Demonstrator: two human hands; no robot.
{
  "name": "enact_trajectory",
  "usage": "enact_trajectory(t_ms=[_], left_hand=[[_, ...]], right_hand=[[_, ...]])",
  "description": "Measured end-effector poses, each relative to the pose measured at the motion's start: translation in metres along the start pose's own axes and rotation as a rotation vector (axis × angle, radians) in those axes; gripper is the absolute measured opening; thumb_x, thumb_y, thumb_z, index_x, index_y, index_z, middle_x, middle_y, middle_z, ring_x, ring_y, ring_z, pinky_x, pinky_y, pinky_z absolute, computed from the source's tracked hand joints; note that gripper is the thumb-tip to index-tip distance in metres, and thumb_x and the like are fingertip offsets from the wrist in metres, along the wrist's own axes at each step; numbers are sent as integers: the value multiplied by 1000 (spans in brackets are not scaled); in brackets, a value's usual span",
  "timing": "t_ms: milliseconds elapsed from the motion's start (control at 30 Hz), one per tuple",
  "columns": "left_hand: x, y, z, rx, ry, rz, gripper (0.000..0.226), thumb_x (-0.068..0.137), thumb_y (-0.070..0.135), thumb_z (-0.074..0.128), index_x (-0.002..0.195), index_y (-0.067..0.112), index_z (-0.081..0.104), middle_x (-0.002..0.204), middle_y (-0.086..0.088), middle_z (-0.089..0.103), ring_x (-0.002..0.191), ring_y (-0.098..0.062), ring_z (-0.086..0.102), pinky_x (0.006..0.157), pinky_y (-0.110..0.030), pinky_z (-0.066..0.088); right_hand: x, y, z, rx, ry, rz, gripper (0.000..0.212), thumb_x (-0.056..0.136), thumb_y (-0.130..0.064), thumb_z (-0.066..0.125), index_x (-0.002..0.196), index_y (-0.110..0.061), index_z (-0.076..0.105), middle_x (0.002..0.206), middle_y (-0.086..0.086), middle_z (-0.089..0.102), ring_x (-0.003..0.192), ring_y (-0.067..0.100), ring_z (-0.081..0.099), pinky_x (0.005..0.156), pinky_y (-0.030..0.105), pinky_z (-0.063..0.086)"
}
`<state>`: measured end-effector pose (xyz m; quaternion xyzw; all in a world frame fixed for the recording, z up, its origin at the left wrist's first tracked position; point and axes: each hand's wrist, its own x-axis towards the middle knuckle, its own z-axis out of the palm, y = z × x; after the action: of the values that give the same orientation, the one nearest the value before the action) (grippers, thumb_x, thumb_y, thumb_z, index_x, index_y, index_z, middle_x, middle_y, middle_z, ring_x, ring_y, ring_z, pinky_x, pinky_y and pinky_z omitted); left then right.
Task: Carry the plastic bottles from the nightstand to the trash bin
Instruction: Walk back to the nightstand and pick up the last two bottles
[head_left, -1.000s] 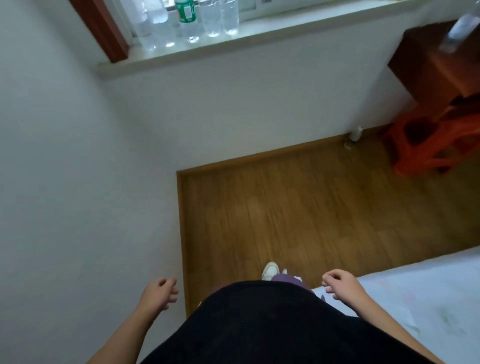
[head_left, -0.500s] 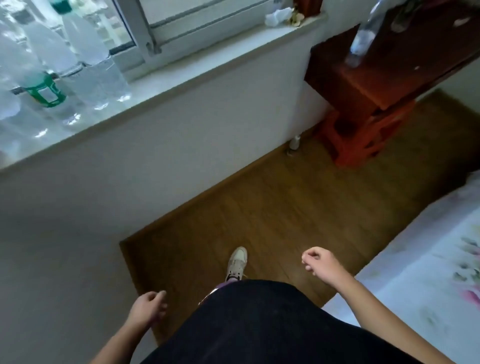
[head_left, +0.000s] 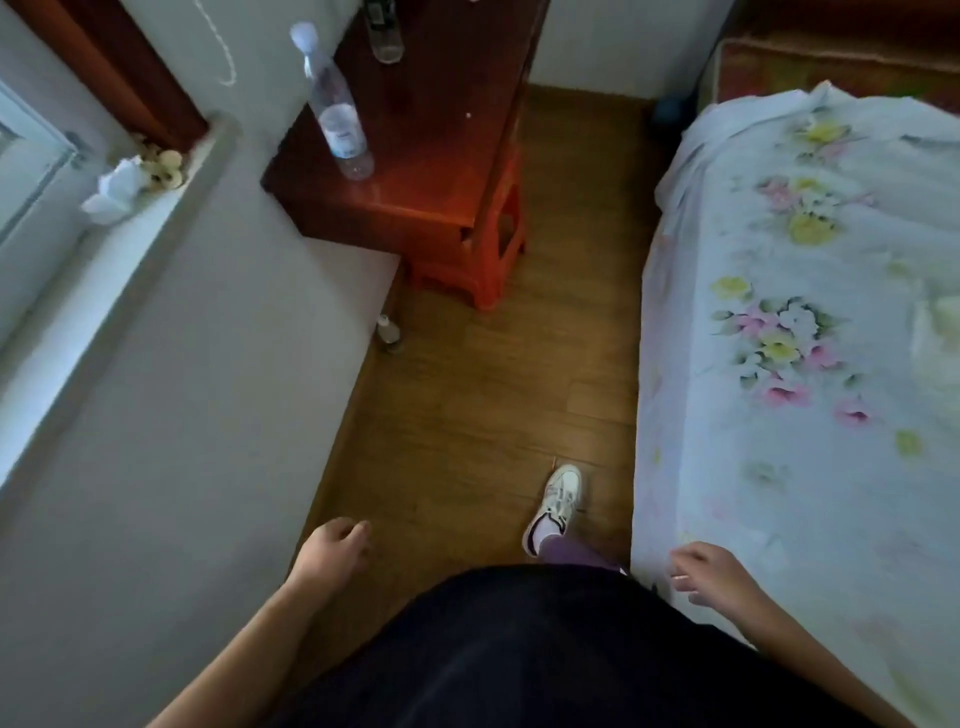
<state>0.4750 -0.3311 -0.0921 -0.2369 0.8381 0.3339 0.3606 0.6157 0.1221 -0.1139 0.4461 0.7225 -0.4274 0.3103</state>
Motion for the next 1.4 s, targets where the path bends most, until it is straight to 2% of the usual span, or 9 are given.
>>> enact_trajectory(t_ms=[133, 267, 433, 633, 800, 867, 1033, 1233, 1400], left_hand=[[37, 77, 6, 103, -22, 42, 24, 100, 32, 56, 85, 18, 68, 83, -8, 74, 77, -26, 73, 66, -36, 56], [65, 149, 19, 145, -16, 49, 25, 100, 31, 56, 87, 14, 69, 83, -10, 75, 75, -25, 72, 63, -34, 54], [103, 222, 30, 177, -38, 55, 32, 98, 30, 58, 82, 7, 72, 78, -15, 77, 76, -35, 74, 60, -32, 47], [151, 326, 41, 200, -108, 68, 25, 100, 26, 56, 83, 12, 68, 83, -14, 74, 69, -25, 66, 60, -31, 44], [193, 440, 65, 244, -235, 175, 22, 98, 32, 56, 88, 19, 71, 86, -8, 77, 84, -29, 74, 67, -34, 50], [203, 487, 70, 260, -264, 236, 24, 98, 34, 56, 90, 16, 72, 88, -7, 77, 87, -30, 74, 72, -37, 53], [234, 588, 66, 335, -289, 359, 26, 96, 39, 54, 88, 22, 71, 87, 0, 76, 84, -21, 73, 80, -42, 57], [275, 661, 67, 308, -263, 325, 22, 97, 40, 53, 90, 27, 70, 91, 4, 76, 86, -19, 74, 83, -44, 57], [294, 685, 63, 192, -190, 212, 21, 99, 35, 54, 94, 23, 70, 94, 1, 75, 88, -22, 74, 82, -40, 56]], right_hand=[[34, -8, -32, 98, -43, 48, 22, 96, -16, 56, 82, -3, 67, 88, 22, 70, 72, 29, 66, 65, 37, 49], [71, -62, -74, 106, -43, 29, 22, 92, -12, 55, 83, 6, 66, 93, 28, 71, 78, 33, 71, 66, 36, 50], [116, -166, -135, 130, -17, -90, 22, 92, -18, 56, 97, -1, 69, 92, 14, 73, 90, 29, 71, 84, 43, 54], [160, -261, -196, 219, 29, -193, 12, 95, -19, 57, 96, -14, 68, 93, 5, 72, 88, 20, 70, 73, 28, 49], [196, -278, -229, 221, 81, -106, 22, 91, -20, 58, 90, 0, 67, 93, 19, 71, 85, 30, 70, 76, 40, 53], [205, -275, -240, 231, 94, -44, 25, 93, -23, 58, 81, -2, 64, 92, 24, 72, 78, 28, 69, 70, 36, 50], [220, -265, -266, 254, 132, 96, 10, 94, -15, 60, 88, -9, 66, 92, 15, 75, 71, 22, 68, 66, 32, 50], [268, -290, -315, 245, 111, 143, 12, 95, -12, 59, 95, -2, 67, 88, 13, 73, 69, 22, 66, 63, 31, 47], [345, -371, -368, 142, 35, 23, 13, 94, -14, 60, 91, -5, 68, 89, 15, 75, 69, 22, 68, 65, 32, 48]])
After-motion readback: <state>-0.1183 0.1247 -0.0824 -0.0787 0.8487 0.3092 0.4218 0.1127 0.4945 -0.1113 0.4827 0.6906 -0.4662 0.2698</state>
